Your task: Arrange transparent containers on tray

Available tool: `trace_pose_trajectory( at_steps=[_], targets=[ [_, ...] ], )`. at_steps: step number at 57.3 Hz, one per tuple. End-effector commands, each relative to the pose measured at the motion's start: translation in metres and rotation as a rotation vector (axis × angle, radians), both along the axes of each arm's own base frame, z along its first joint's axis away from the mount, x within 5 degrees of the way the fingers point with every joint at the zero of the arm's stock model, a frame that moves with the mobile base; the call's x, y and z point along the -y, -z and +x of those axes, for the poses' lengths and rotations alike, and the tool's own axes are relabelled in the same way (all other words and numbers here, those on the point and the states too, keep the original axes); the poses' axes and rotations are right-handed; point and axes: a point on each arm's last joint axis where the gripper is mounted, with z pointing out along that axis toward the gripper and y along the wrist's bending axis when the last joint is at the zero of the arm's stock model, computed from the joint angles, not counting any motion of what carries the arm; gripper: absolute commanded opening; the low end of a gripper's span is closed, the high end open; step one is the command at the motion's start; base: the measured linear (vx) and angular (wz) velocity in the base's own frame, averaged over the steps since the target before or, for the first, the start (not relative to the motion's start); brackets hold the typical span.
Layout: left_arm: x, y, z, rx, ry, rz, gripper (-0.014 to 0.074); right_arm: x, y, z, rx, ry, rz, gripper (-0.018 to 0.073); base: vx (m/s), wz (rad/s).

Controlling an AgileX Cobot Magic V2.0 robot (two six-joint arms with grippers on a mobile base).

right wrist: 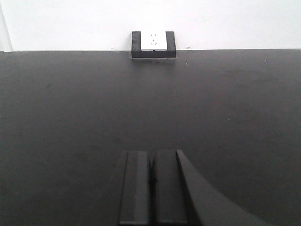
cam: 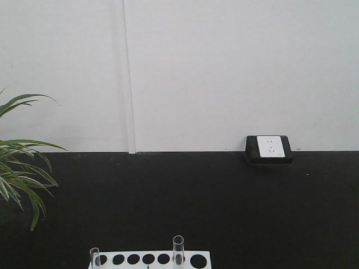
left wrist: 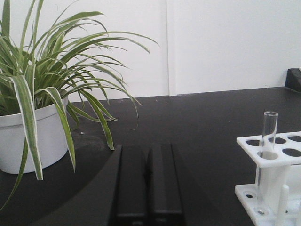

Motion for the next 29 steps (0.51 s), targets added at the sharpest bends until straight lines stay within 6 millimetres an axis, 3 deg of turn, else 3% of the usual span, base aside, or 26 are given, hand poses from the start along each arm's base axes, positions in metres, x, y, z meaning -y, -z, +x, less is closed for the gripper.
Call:
trace_pose_trajectory(
  at_steps=[1,29],
  targets=[
    [0.001,0.0047,0.0012,0.041,0.013,-0.01,-0.0006,-0.001,-0.0047,0.0008,0.076,-0.013,-0.012,-0.0011,0.0,0.0],
    [0.001,0.0047,0.0012,0.041,0.013,-0.01,-0.0006,-0.001,-0.0047,0.0008,0.076,-0.013,-0.012,-0.0011,0.0,0.0]
  ],
)
